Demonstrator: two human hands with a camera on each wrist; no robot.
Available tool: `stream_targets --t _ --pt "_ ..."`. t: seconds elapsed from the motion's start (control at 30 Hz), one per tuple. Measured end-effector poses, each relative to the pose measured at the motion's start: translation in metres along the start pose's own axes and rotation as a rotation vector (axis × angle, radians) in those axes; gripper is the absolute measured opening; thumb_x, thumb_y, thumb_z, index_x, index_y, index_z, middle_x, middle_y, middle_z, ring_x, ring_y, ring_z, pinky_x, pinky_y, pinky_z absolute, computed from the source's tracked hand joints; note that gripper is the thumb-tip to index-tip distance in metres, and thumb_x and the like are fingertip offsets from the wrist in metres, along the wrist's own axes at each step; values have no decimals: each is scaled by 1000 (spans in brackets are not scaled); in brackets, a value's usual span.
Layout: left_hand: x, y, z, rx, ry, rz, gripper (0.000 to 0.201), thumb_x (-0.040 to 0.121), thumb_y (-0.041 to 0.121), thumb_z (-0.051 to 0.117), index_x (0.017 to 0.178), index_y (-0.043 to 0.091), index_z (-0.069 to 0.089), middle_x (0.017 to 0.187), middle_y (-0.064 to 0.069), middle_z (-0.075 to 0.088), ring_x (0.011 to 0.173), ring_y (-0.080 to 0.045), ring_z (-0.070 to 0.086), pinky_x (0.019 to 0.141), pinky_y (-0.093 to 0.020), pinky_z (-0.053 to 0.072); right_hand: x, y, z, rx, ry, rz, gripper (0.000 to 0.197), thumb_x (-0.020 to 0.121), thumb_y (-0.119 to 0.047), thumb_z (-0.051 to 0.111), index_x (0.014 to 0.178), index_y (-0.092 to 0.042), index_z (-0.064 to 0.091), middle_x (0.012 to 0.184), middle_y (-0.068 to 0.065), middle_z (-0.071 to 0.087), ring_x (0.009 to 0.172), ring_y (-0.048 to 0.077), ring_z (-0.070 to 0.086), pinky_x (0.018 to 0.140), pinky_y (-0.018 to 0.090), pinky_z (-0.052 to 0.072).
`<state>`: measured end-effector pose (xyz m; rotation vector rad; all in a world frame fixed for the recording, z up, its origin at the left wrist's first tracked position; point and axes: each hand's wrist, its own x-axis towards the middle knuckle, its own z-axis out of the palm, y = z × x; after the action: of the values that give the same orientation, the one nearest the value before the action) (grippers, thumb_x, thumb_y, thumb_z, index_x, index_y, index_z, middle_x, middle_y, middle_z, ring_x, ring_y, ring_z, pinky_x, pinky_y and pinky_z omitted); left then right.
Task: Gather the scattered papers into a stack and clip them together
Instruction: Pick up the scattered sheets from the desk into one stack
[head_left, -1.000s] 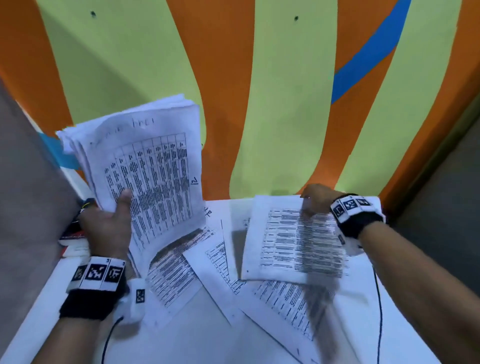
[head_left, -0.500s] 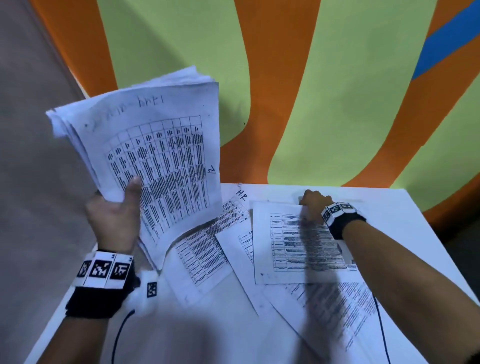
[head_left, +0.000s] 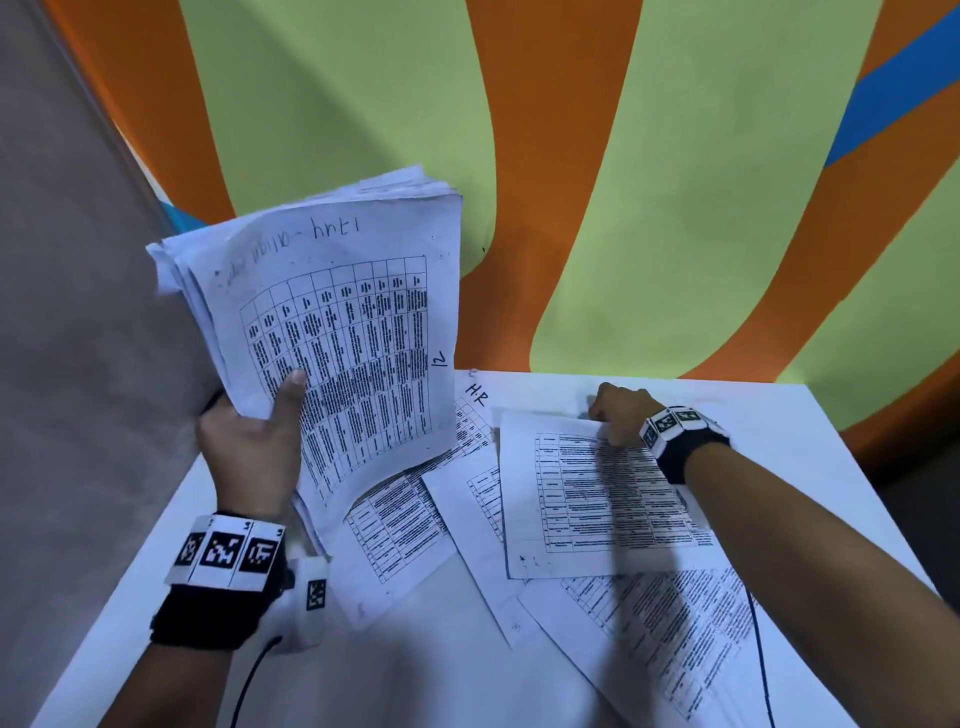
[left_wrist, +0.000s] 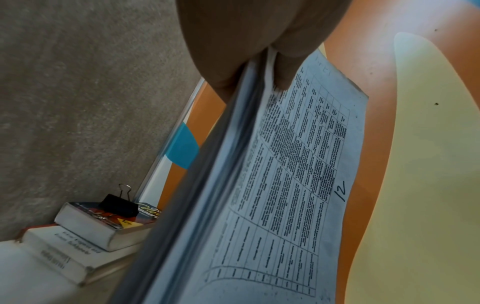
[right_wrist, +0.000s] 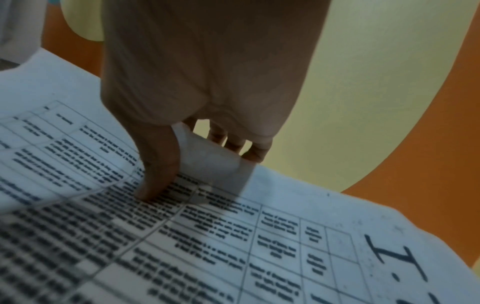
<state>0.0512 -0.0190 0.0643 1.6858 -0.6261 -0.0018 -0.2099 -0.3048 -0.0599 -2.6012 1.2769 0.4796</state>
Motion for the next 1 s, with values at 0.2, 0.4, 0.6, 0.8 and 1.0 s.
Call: stream_targets --t 0.2,0.4,0.6,0.8,1.0 --pt "3 -6 3 -16 4 -2 44 84 21 69 102 -18 59 109 -33 63 105 -37 62 80 -41 51 -18 7 3 63 135 -49 26 81 -13 63 106 -12 54 115 13 55 102 33 54 80 35 37" --pt "2 -9 17 -31 -4 -13 41 83 24 69 102 -12 63 105 -23 67 100 -29 64 82 -33 47 -13 20 6 49 -29 -1 77 77 -21 74 144 -11 36 152 10 23 137 31 30 107 44 39" --pt "-6 -6 22 -43 -10 -25 11 84 18 69 90 14 60 68 29 63 67 11 55 66 -12 44 -1 14 -1 -120 -57 26 77 74 -34 79 141 -21 44 137 13 36 120 36 46 101 44 43" --pt "-6 -6 19 -55 5 -30 8 84 19 69 81 18 61 72 18 61 53 12 48 62 -16 42 -8 9 -8 -133 63 -30 17 75 -19 70 86 -21 57 101 6 55 104 29 53 93 42 34" --pt "-3 -4 19 -81 23 -75 36 83 22 69 85 -13 62 80 -21 67 66 4 53 63 -30 46 -51 24 -29 352 274 -87 36 78 -3 67 107 -14 48 86 7 62 80 30 62 67 30 48"
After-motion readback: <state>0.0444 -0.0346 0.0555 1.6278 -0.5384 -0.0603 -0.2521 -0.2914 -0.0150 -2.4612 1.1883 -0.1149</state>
